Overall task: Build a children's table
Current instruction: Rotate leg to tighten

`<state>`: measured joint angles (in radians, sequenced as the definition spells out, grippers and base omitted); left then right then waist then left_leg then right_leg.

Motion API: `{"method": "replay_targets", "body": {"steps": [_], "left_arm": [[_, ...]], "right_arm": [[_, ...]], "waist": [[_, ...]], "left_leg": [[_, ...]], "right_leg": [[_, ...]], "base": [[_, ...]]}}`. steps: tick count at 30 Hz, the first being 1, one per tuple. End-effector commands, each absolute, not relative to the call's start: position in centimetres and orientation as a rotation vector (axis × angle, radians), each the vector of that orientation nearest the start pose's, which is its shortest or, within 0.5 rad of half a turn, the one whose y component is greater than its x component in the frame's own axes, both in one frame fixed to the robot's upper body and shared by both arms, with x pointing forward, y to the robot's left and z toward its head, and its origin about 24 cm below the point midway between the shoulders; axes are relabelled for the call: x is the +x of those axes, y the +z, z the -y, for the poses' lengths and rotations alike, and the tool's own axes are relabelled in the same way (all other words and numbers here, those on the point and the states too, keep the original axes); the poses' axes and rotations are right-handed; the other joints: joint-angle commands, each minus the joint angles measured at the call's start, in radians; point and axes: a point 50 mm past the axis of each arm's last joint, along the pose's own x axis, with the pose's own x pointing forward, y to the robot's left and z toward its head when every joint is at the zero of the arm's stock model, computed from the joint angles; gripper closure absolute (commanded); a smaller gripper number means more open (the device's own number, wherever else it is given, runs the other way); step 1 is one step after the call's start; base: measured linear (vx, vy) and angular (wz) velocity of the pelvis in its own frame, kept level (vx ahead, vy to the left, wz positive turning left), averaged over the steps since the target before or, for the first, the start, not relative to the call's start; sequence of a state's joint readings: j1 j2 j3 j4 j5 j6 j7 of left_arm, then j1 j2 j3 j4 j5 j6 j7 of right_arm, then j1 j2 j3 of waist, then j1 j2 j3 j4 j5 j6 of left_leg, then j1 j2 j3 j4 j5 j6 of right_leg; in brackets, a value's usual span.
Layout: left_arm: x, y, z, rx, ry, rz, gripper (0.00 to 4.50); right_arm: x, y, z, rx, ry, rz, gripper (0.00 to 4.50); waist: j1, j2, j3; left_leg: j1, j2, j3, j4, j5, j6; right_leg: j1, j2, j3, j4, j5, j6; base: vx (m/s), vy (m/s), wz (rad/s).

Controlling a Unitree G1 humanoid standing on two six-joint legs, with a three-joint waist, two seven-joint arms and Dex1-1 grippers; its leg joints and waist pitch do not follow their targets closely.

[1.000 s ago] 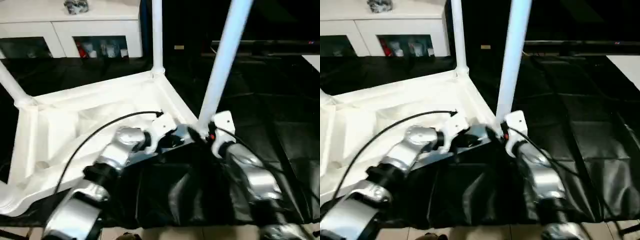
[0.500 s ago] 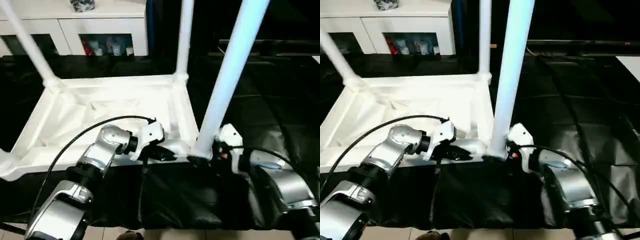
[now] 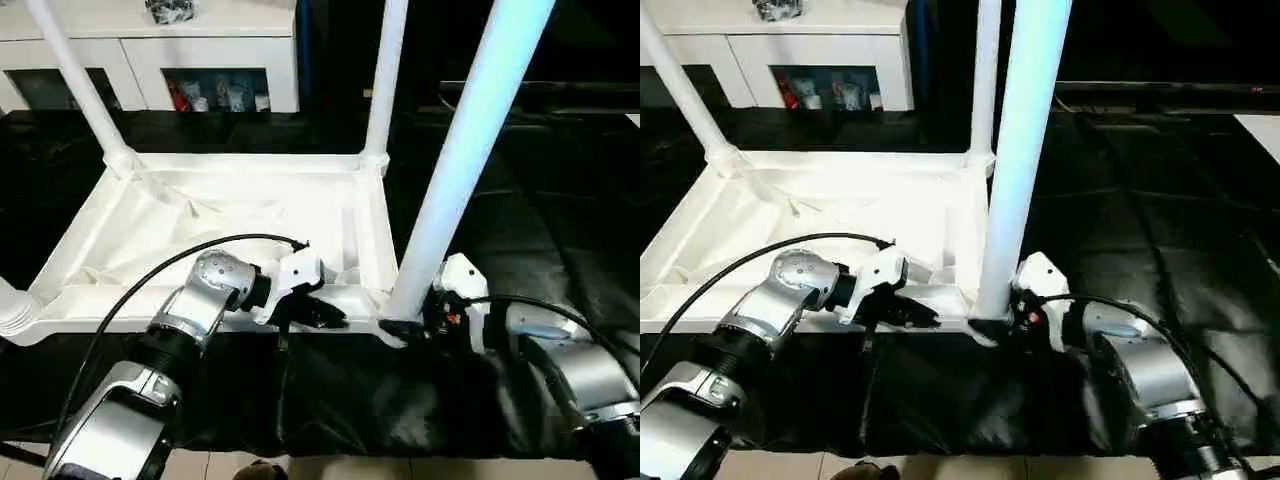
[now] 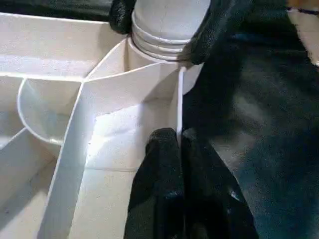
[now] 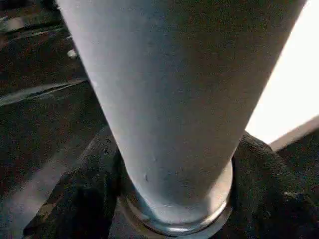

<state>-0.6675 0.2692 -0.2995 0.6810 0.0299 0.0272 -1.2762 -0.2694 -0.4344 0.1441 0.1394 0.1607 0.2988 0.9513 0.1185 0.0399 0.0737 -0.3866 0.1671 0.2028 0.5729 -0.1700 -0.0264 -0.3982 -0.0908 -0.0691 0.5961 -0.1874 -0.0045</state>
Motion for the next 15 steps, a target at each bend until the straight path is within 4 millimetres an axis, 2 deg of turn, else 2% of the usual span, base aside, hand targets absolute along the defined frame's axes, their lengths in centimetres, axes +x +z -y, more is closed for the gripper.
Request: {"method": "replay_targets", "body": {"steps": [1,2,4,5,6,7,12,13,15], "left_arm": [[32.5,6.3,-8.0,0.367,-1.427,-0.317,4.5],[32.7,6.4,-7.7,0.366,-1.389,-0.309,4.5],[33.5,6.6,-7.1,0.365,-1.282,-0.306,4.5],[33.7,6.7,-6.9,0.365,-1.246,-0.306,4.5],[33.8,6.7,-6.8,0.365,-1.231,-0.306,4.5],[34.1,6.8,-6.5,0.36,-1.179,-0.302,4.5],[34.3,7.0,-5.9,0.348,-1.114,-0.291,4.5],[34.1,6.9,-5.3,0.346,-1.096,-0.285,4.5],[33.7,6.8,-4.7,0.341,-1.102,-0.278,4.5]], "right_arm": [[27.6,4.3,14.1,-0.186,1.029,-0.344,1.8],[28.3,4.0,14.0,-0.174,0.938,-0.344,1.81],[29.8,3.4,13.8,-0.123,0.739,-0.342,1.81],[30.2,3.2,13.6,-0.099,0.693,-0.34,1.81],[30.3,3.2,13.6,-0.089,0.675,-0.34,1.81],[30.7,2.9,13.2,-0.052,0.608,-0.349,1.81],[31.3,2.6,12.3,-0.007,0.513,-0.349,1.82],[31.7,2.5,11.6,-0.002,0.458,-0.343,1.82],[32.0,2.6,10.8,0.002,0.43,-0.331,1.82]], "waist": [[-0.003,-0.013,-0.052],[-0.006,-0.016,-0.051],[-0.019,-0.015,-0.049],[-0.023,-0.018,-0.05],[-0.027,-0.016,-0.049],[-0.029,-0.02,-0.049],[-0.031,-0.02,-0.052],[-0.03,-0.02,-0.054],[-0.033,-0.019,-0.052]], "left_leg": [[0.024,0.073,-0.038,-0.074,-0.283,0.034],[0.024,0.072,-0.04,-0.076,-0.299,0.025],[0.023,0.071,-0.045,-0.082,-0.322,-0.003],[0.022,0.07,-0.046,-0.083,-0.325,-0.009],[0.024,0.07,-0.047,-0.083,-0.336,-0.016],[0.024,0.07,-0.046,-0.083,-0.331,-0.011],[0.021,0.066,-0.039,-0.079,-0.281,0.014],[0.022,0.067,-0.038,-0.077,-0.267,0.021],[0.015,0.066,-0.04,-0.079,-0.249,0.022]], "right_leg": [[0.035,-0.084,0.052,-0.083,-0.293,-0.229],[0.035,-0.085,0.051,-0.087,-0.335,-0.217],[0.032,-0.084,0.049,-0.089,-0.387,-0.198],[0.032,-0.083,0.049,-0.089,-0.394,-0.193],[0.031,-0.086,0.049,-0.093,-0.405,-0.185],[0.031,-0.084,0.051,-0.094,-0.39,-0.182],[0.032,-0.079,0.053,-0.088,-0.283,-0.202],[0.031,-0.081,0.054,-0.085,-0.263,-0.204],[0.033,-0.079,0.052,-0.082,-0.246,-0.208]], "base": [[0.0,0.0,0.0],[0.0,0.0,0.0],[0.0,0.0,0.0],[0.0,0.0,0.0],[0.0,0.0,0.0],[0.0,0.0,0.0],[0.0,0.0,0.0],[0.0,0.0,0.0],[0.0,0.0,0.0]]}}
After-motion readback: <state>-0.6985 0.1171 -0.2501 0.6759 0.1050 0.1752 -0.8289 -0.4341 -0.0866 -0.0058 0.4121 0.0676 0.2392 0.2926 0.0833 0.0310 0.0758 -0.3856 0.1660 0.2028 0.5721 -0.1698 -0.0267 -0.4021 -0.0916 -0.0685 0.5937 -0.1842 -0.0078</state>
